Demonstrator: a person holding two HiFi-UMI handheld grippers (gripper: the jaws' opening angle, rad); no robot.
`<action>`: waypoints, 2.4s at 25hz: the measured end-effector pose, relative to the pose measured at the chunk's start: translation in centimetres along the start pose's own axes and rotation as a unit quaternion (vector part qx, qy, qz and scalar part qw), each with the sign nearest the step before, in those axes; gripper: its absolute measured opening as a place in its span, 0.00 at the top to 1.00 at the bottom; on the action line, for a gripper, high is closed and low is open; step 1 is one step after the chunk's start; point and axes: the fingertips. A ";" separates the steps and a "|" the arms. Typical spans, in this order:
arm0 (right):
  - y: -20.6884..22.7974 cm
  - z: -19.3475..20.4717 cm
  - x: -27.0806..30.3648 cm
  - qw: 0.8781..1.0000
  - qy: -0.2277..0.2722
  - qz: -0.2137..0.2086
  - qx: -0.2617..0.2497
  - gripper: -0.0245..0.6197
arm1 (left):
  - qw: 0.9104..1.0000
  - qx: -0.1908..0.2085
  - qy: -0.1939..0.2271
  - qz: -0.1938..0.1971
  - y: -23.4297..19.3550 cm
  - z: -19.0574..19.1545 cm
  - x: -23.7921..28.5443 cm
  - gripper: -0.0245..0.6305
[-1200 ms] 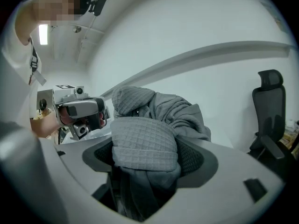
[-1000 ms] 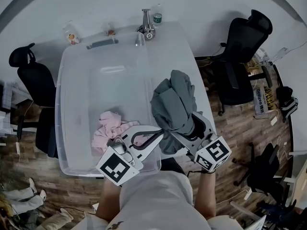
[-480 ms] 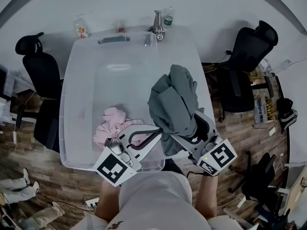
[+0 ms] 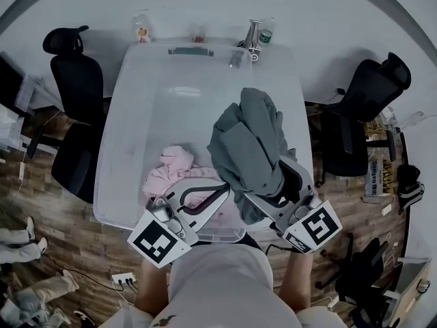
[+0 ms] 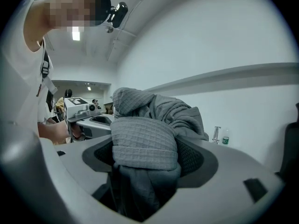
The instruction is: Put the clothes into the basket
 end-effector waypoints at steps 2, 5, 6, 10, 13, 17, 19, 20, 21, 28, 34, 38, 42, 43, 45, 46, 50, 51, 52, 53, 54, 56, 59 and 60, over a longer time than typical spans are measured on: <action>-0.6 -0.5 0.8 1.000 -0.004 -0.013 -0.009 0.40 | 1.000 -0.002 0.000 -0.010 -0.4 0.0 -0.7 0.96; -1.4 -1.1 1.9 0.999 -0.004 -0.033 -0.015 0.40 | 1.000 -0.003 0.001 -0.024 -0.9 -0.1 -1.7 0.96; -1.6 -1.2 2.3 0.999 -0.004 -0.040 -0.017 0.40 | 1.000 -0.002 0.001 -0.029 -1.1 -0.1 -2.0 0.96; -2.6 -1.6 4.0 0.997 -0.008 -0.068 -0.022 0.40 | 0.998 -0.004 0.002 -0.055 -1.9 0.0 -3.5 0.96; -3.5 -1.8 5.3 0.996 -0.013 -0.088 -0.025 0.40 | 0.997 -0.007 -0.001 -0.075 -2.5 0.2 -4.9 0.96; -4.6 -1.7 7.2 0.993 -0.023 -0.112 -0.026 0.40 | 0.995 -0.014 -0.006 -0.101 -3.4 0.8 -6.8 0.96; -5.0 -1.6 8.0 0.991 -0.027 -0.125 -0.025 0.40 | 0.993 -0.016 -0.010 -0.114 -3.6 1.0 -7.4 0.96; -5.3 -1.6 8.4 0.990 -0.029 -0.133 -0.025 0.40 | 0.992 -0.018 -0.011 -0.121 -3.7 1.1 -7.8 0.96; -5.6 -1.5 8.8 0.989 -0.031 -0.140 -0.026 0.40 | 0.992 -0.020 -0.012 -0.128 -3.8 1.2 -8.1 0.96; -8.2 -0.2 12.5 0.980 -0.048 -0.192 -0.015 0.40 | 0.984 -0.037 -0.025 -0.175 -5.1 2.7 -11.5 0.96; -9.1 4.0 14.9 0.972 -0.099 -0.213 0.006 0.40 | 0.976 -0.062 -0.043 -0.204 -5.4 4.6 -13.4 0.96; -9.4 7.1 16.2 0.965 -0.159 -0.211 -0.002 0.40 | 0.972 -0.071 -0.051 -0.218 -5.4 5.5 -14.4 0.96; -9.8 9.6 17.2 0.953 -0.208 -0.220 -0.009 0.40 | 0.968 -0.083 -0.053 -0.230 -5.6 6.2 -15.2 0.96; -10.0 10.1 17.5 0.950 -0.218 -0.224 -0.012 0.40 | 0.967 -0.086 -0.054 -0.233 -5.7 6.4 -15.4 0.96; -10.5 10.9 17.9 0.944 -0.236 -0.231 -0.018 0.40 | 0.965 -0.091 -0.057 -0.238 -5.7 6.8 -15.7 0.96; -10.7 11.3 18.2 0.941 -0.244 -0.235 -0.020 0.40 | 0.965 -0.093 -0.057 -0.240 -5.7 6.9 -15.8 0.96; -11.2 13.0 18.9 0.928 -0.272 -0.252 -0.028 0.40 | 0.962 -0.098 -0.058 -0.249 -5.4 7.3 -16.0 0.96; -11.3 13.5 19.1 0.925 -0.280 -0.256 -0.031 0.40 | 0.961 -0.099 -0.058 -0.252 -5.4 7.3 -16.1 0.96; -11.4 14.0 19.3 0.921 -0.290 -0.260 -0.033 0.40 | 0.960 -0.100 -0.059 -0.254 -5.4 7.4 -16.2 0.96; -11.5 14.6 19.5 0.916 -0.300 -0.264 -0.036 0.40 | 0.959 -0.101 -0.059 -0.257 -5.4 7.5 -16.3 0.96; -11.6 15.2 19.6 0.912 -0.310 -0.267 -0.039 0.40 | 0.959 -0.101 -0.060 -0.259 -5.4 7.6 -16.5 0.96; -11.9 16.1 19.6 0.903 -0.328 -0.273 -0.045 0.40 | 0.957 -0.103 -0.062 -0.263 -5.3 7.6 -16.7 0.96; -12.2 17.0 19.4 0.895 -0.345 -0.279 -0.051 0.40 | 0.955 -0.108 -0.062 -0.270 -5.1 7.7 -17.0 0.96; -12.2 17.4 19.2 0.892 -0.350 -0.280 -0.054 0.40 | 0.954 -0.109 -0.063 -0.272 -5.0 7.7 -17.0 0.96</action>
Point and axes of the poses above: the fingertips, and each gripper's own axes: x forward along the fingers, y to its right, z out of its underside, and after that the axes turned 12 degrees about -z, right-handed
